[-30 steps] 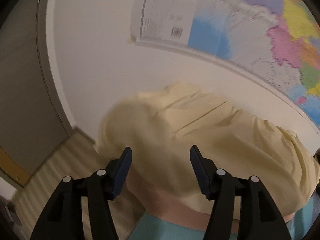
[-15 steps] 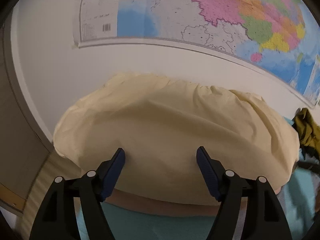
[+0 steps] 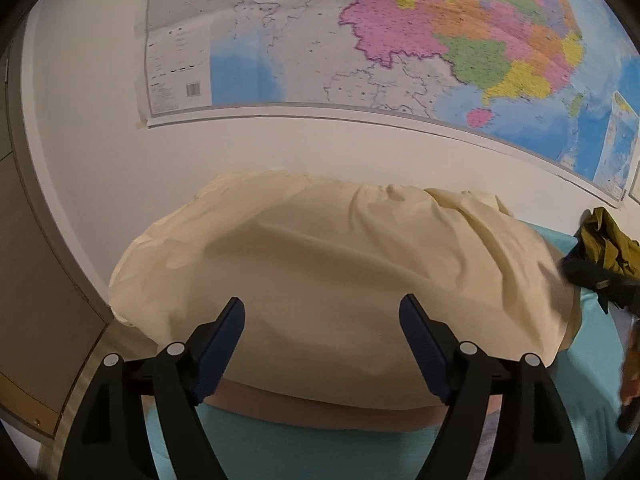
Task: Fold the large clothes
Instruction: 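Lower the cream bundle onto the folded pink garment and open both grippers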
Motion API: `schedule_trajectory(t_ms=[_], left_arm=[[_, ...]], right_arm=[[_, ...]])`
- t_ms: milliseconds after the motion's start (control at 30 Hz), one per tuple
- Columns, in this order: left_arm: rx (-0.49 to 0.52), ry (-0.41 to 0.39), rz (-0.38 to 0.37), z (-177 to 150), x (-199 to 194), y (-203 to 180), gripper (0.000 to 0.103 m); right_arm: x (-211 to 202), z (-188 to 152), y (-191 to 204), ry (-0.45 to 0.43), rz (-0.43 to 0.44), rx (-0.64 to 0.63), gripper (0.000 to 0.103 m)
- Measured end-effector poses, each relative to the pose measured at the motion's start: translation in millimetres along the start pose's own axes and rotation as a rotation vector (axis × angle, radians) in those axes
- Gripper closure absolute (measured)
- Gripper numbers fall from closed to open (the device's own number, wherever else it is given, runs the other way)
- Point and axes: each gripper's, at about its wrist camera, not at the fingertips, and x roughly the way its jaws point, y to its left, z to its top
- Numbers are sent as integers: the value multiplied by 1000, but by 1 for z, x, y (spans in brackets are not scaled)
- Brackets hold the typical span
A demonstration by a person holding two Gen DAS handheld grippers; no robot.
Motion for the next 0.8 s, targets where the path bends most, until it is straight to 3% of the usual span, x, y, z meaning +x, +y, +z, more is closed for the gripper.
schedule_trajectory(t_ms=[100,300,500,667,700,800], left_arm=[[7,23,-8,-4,8,-4,26],[13,45,3,-11,21,-7,25],[8,40,-4,-12,14,-7,20],[-2,27,5,-20,2,-14,13],[-4,17,13,-23,-2,-17,7],[-19,-3,27,-29,-12,-23,7]], right_arm=[[29,-13,-14,79,24,61,58],[34,-19,-12,112,25,61,57],[9,-19,8,43,-18,-17,56],[6,-30,27,37,-51,-109,55],[5,-33,31,28,-66,-128,51],[0,-42,45,-4,-87,-182,43]])
